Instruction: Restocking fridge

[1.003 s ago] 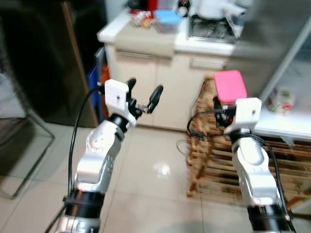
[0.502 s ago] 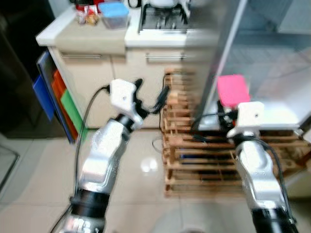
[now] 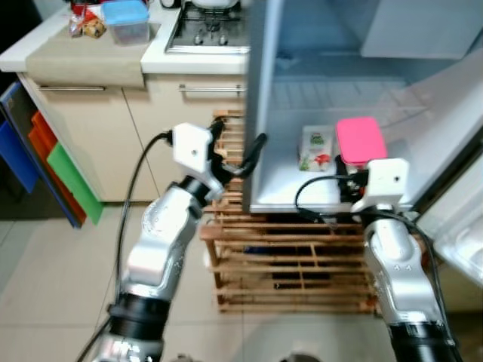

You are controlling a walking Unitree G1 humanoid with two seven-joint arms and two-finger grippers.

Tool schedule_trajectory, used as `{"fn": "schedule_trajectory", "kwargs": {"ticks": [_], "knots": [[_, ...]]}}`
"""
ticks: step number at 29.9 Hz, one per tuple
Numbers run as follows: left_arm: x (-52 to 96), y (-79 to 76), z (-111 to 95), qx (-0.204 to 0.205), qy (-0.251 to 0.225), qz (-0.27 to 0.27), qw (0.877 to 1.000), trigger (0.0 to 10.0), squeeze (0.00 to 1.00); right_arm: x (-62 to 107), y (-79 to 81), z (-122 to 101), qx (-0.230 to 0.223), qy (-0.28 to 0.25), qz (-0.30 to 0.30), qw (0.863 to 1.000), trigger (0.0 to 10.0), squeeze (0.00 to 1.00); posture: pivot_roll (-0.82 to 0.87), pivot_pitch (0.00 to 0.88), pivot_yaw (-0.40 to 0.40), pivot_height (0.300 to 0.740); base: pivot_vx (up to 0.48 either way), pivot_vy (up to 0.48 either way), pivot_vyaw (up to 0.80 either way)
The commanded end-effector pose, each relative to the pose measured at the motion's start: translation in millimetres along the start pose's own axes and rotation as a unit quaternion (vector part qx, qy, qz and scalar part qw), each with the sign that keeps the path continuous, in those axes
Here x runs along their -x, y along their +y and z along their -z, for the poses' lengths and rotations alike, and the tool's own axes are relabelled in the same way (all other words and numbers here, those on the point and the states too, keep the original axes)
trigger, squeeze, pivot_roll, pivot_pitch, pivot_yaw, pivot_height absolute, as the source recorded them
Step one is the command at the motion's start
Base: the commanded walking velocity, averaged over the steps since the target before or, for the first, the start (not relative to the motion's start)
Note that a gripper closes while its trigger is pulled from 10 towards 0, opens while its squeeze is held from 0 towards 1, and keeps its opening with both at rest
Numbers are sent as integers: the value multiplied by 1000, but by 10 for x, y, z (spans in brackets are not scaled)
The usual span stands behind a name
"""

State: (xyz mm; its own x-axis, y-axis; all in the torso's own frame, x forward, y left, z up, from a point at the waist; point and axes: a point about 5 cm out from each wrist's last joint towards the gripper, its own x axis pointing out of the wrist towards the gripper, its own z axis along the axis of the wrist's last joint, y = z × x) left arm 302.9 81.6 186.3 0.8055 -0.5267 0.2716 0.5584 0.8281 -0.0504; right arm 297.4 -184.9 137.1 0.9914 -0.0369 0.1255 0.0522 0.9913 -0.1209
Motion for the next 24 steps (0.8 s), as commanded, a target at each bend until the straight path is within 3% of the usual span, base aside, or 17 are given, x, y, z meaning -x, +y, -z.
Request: {"fn": "schedule_trajectory", "kwargs": {"ticks": [1, 9, 15, 20, 24], "knots": [[41, 87, -44, -7, -6, -17, 1000, 10000, 0, -25, 56, -49, -6, -8, -10, 1000, 0, 0, -119, 42, 17, 740, 0, 0, 0], [92, 85, -90, -18, -13, -16, 1000, 10000, 0, -54, 92, -118, -12, -17, -22, 1000, 0, 0, -108, 46, 9, 740, 0, 0, 0], [54, 58, -58, -50, 5, -7, 999, 10000, 0, -232, 391, -71, -45, 13, -74, 996, 0, 0, -91, 53, 9, 740, 0, 0, 0], [212, 10, -30, -56, 29, 74, 995, 10000, 0, -446, 602, -221, -46, -6, -92, 995, 0, 0, -40, 66, -10, 740, 0, 0, 0], [351, 76, -21, -63, 51, 82, 993, 10000, 0, -549, 662, -372, -39, -34, -97, 994, 0, 0, 5, 71, -31, 740, 0, 0, 0]]}}
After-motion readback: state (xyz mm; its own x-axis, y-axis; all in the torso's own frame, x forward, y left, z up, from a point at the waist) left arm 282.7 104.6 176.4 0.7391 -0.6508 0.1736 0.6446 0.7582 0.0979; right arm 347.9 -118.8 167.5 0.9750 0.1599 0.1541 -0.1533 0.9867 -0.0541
